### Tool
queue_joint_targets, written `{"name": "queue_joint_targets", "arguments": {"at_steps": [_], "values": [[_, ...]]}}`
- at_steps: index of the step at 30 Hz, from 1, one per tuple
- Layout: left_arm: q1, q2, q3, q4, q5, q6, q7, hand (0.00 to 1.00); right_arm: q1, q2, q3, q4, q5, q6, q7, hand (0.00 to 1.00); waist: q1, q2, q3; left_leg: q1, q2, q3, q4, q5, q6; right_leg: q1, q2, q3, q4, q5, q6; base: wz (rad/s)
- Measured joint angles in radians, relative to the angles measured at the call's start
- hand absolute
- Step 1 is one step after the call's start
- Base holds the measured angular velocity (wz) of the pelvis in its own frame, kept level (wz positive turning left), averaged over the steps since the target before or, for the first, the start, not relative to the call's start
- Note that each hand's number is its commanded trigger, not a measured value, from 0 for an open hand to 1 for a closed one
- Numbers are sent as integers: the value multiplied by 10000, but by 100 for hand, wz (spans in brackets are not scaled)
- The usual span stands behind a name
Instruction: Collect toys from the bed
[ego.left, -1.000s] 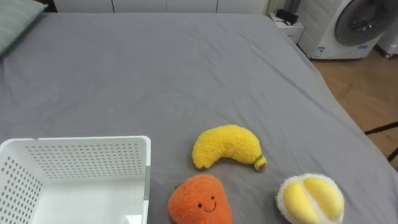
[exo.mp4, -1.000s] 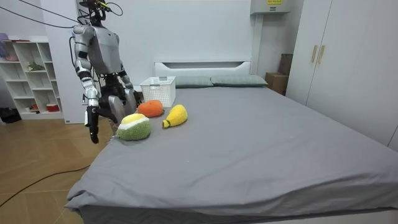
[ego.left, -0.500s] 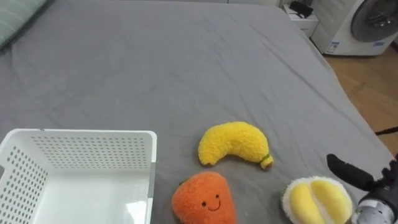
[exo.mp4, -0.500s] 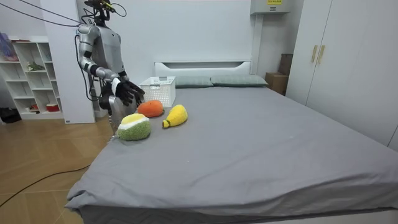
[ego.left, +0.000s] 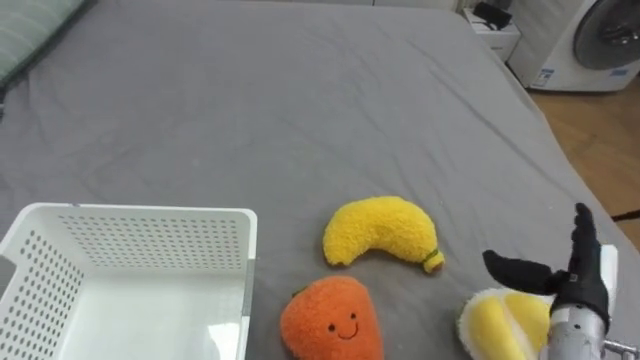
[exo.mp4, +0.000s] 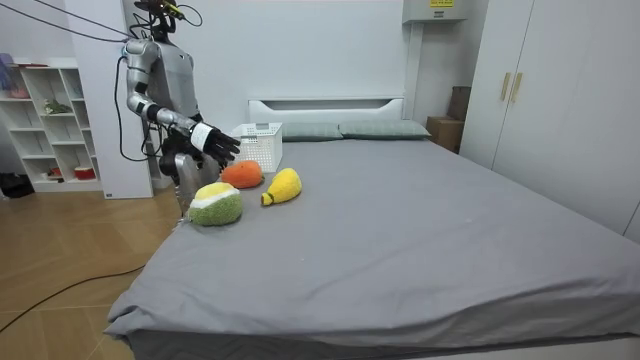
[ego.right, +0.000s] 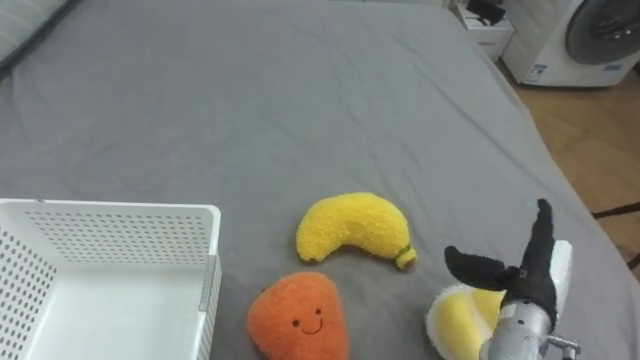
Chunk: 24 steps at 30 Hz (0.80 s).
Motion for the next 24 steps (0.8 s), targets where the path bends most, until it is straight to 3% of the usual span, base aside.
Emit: {"name": "queue_joint_targets", "arguments": {"at_steps": [7, 16, 24], "values": [[210, 12, 219, -351, 637, 414, -21, 0, 181, -42, -23, 978, -966, 577, 822, 0, -57, -79, -7, -3, -13, -158, 53, 0, 1, 88, -18, -142, -7, -1, 2, 5], [273, 160, 397, -400, 1001, 756, -148, 0, 155, -367, -40, 1911, -1465, 760, 1456, 0, -13, -363, -26, -3, -22, -251, 68, 3, 4, 152, -36, -254, -24, -2, 3, 3], [360, 270, 579, -417, 1845, 775, -223, 0, -69, -533, -282, 3179, -2789, 761, 2225, 0, 14, -482, -23, 12, -28, -243, 74, 5, 10, 159, -46, -247, -20, -2, 3, 0]]}}
